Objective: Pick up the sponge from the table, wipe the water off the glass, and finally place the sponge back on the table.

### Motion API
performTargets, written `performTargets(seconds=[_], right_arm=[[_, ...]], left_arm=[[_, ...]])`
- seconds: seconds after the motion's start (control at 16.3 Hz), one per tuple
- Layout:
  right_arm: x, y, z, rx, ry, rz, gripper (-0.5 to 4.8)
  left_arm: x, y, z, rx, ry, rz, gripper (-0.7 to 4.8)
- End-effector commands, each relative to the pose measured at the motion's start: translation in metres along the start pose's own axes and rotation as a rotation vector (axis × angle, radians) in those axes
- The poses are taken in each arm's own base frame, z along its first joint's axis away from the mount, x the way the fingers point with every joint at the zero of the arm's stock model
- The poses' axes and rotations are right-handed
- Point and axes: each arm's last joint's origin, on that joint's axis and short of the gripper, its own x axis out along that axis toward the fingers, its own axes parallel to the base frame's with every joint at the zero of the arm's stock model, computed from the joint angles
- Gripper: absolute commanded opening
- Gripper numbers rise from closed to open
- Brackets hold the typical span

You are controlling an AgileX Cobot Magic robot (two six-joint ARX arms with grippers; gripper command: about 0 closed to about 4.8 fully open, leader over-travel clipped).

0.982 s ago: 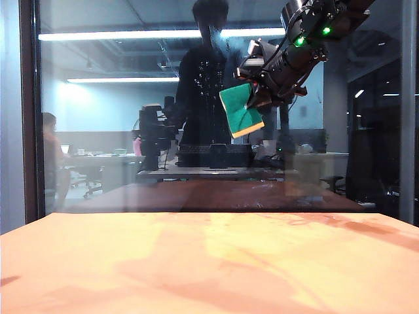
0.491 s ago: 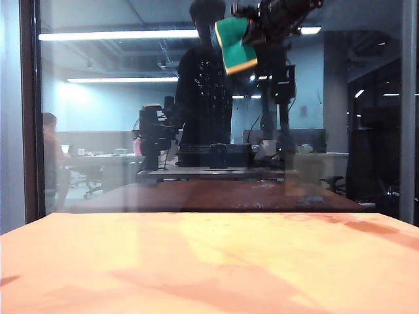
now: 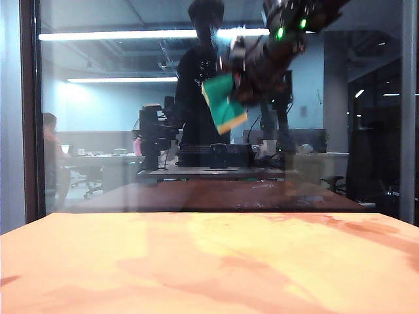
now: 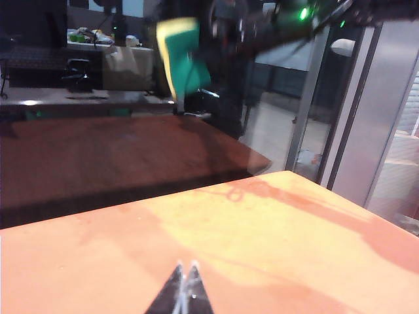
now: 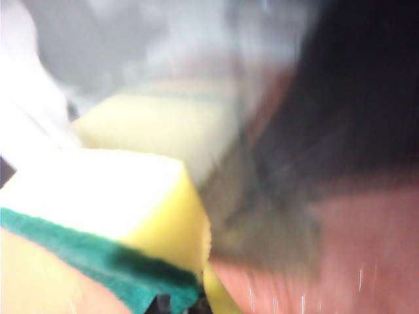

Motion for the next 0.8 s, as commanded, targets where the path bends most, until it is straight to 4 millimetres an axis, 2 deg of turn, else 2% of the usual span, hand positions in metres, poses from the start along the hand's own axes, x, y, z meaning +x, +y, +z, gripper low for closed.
performTargets(seconds=[0.06, 0.25, 0.55, 0.8], right_arm=[[0.006, -0.003, -0.013, 0.022, 0.083, -0.015, -0.09], [0.000, -0.001, 0.002, 0.009, 0.029, -0.012, -0.10], [-0.034, 0.011, 0.060, -0.027, -0.162, -0.003, -0.09], [-0.056, 0.020, 0.089, -0.052, -0.272, 0.006, -0.10]], left_arm=[[0.000, 0.000, 0.002, 0.009, -0.012, -0.002, -0.06], [0.000, 0.000, 0.002, 0.009, -0.012, -0.002, -0.06], [0.000, 0.000, 0.002, 0.009, -0.011, -0.002, -0.06], [0.000, 0.000, 0.002, 0.008, -0.012, 0.018, -0.06]])
